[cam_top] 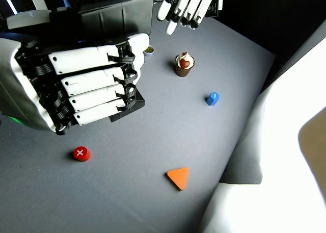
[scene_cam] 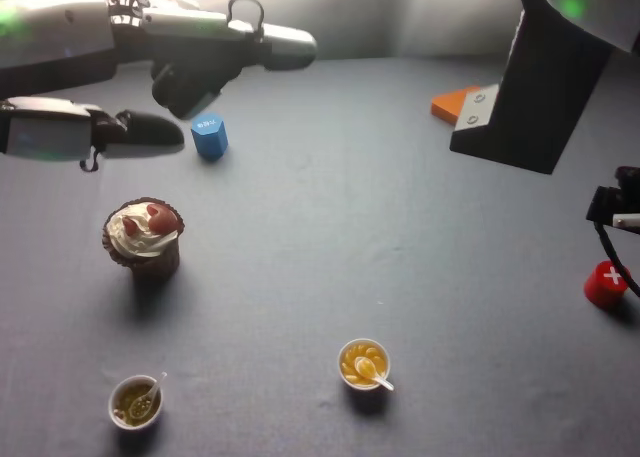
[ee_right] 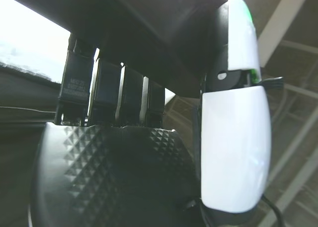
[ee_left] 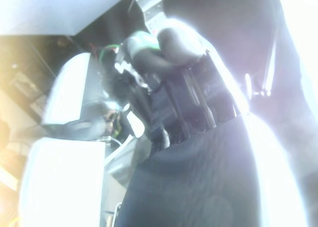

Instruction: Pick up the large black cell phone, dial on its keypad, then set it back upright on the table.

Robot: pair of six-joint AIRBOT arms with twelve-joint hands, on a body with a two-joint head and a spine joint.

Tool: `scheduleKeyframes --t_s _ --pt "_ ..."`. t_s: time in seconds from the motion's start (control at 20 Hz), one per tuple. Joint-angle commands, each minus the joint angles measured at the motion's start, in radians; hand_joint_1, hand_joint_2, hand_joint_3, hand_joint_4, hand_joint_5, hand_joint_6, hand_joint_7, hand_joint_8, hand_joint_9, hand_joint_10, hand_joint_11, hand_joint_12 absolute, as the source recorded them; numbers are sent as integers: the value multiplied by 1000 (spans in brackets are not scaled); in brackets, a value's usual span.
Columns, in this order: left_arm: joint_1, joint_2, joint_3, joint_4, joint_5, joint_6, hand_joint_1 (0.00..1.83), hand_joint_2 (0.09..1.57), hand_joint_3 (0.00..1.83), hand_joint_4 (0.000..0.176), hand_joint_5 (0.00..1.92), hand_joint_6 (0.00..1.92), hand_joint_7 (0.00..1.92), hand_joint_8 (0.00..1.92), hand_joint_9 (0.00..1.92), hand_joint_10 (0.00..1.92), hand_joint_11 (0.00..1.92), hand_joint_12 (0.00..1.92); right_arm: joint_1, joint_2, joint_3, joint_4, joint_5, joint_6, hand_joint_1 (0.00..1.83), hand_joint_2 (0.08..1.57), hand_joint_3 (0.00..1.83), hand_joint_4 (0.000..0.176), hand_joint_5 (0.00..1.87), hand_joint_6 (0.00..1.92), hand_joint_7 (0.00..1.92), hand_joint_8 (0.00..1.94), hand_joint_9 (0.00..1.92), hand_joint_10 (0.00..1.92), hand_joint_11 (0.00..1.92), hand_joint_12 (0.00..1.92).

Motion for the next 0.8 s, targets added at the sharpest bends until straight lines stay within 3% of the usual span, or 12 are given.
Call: scheduleKeyframes --t_s 0.0,0.1,0.25,0.35,0.45,0.55,0.75 --pt "-25 4 -3 -89 -61 2 1303 1267 0 111 135 6 687 1534 717 1921 622 1921 10 12 5 -35 147 28 1366 1163 1 0 843 948 813 1283 889 1356 949 1186" --pt "-25 0 -3 -100 -58 9 1319 1249 0 131 158 8 719 1489 761 1921 725 1921 7 12 15 -53 160 29 1367 1169 0 0 797 998 828 1263 889 1362 977 1182" --pt "-19 -9 -3 -110 -52 15 1318 1280 0 105 137 6 654 1588 887 1921 830 1921 5 12 30 -89 178 29 1366 1165 0 0 828 961 821 1267 893 1361 976 1189" --pt "-8 -23 -3 -139 -44 34 1307 1293 6 100 113 2 630 1624 896 1921 898 1921 2 8 45 -104 194 31 1370 1158 0 0 838 942 835 1247 906 1340 989 1168" --pt "-1 -36 -3 -157 -38 42 1306 1295 6 119 108 1 626 1628 889 1921 912 1921 0 2 53 -105 208 44 1369 1163 0 0 828 953 840 1242 886 1373 984 1193" --pt "7 -51 -3 -175 -27 56 1310 1283 0 128 119 3 649 1594 901 1921 893 1921 -7 -9 65 -105 211 45 1373 1148 0 0 864 913 875 1188 902 1342 983 1184" --pt "36 -70 -2 -224 -8 90 1312 1280 0 122 113 0 655 1586 918 1921 893 1921 -17 -26 63 -90 211 45 1372 1142 0 0 885 904 875 1181 913 1318 966 1193"
